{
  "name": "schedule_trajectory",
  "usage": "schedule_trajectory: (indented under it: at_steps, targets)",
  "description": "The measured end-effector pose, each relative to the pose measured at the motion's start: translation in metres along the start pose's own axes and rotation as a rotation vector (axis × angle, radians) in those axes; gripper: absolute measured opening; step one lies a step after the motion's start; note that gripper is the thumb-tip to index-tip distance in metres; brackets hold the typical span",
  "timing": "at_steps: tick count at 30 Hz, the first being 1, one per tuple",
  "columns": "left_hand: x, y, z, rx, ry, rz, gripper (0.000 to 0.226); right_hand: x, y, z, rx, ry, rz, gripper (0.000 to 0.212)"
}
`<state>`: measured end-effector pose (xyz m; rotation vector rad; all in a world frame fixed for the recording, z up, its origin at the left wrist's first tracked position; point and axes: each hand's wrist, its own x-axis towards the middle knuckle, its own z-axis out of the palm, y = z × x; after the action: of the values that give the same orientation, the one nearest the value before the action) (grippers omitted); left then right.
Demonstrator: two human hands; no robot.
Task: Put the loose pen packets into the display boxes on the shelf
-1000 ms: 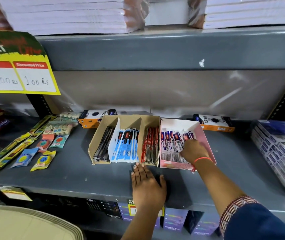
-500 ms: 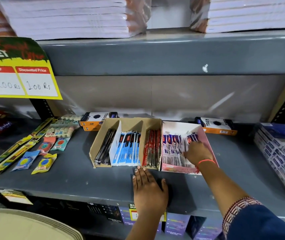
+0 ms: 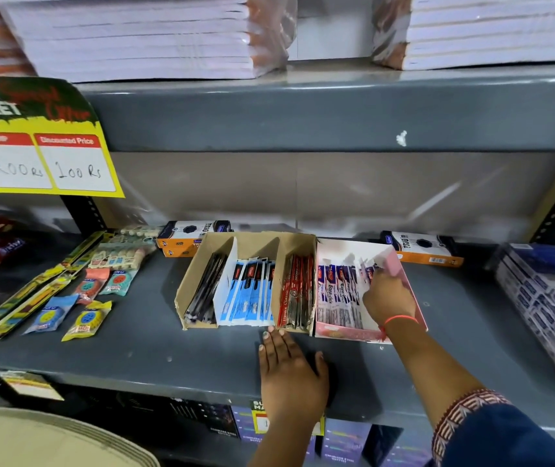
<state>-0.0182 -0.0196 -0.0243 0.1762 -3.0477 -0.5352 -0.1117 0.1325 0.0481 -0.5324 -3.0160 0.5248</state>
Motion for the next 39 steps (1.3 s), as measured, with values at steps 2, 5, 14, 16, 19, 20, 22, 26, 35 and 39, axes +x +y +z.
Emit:
schedule_trajectory:
  at_steps: [2,5,14,16,19,20,22,26,35,39]
  targets:
    - [0.0,0.0,-0.001,0.004,-0.006,-0.004,0.078,-0.004,-0.003,0.002,-0.091,-0.014,-0.048,0.031]
    - [-0.001,0.0,-0.001,0.018,-0.006,-0.004,0.078,-0.004,-0.009,0.006,-0.02,-0.08,-0.084,0.028]
    - [-0.003,0.002,-0.005,0.009,0.007,0.023,0.077,-0.007,-0.006,0.005,0.089,-0.011,-0.079,0.031]
    - [-0.004,0.003,-0.006,0.005,-0.006,0.024,0.077,-0.009,-0.01,0.007,0.035,-0.037,-0.145,0.04]
    - [-0.005,0.004,-0.009,-0.007,-0.009,0.0,0.077,-0.012,-0.017,0.011,-0.068,-0.14,-0.222,0.054]
    - [-0.007,0.006,-0.01,-0.011,0.01,-0.002,0.077,-0.012,-0.018,0.013,-0.103,-0.18,-0.22,0.056]
    - [-0.008,0.007,-0.013,-0.029,0.058,-0.016,0.074,-0.012,-0.018,0.016,-0.146,-0.229,-0.186,0.056]
    - [-0.01,0.007,-0.014,0.027,0.067,0.003,0.078,-0.012,-0.017,0.014,-0.098,-0.237,-0.149,0.053]
    - [-0.004,0.002,-0.004,-0.003,0.036,0.056,0.079,-0.033,-0.005,0.015,-0.083,0.065,-0.218,0.05]
    - [0.002,-0.004,-0.006,-0.076,-0.059,0.032,0.075,-0.052,0.009,0.012,-0.105,0.134,-0.243,0.054]
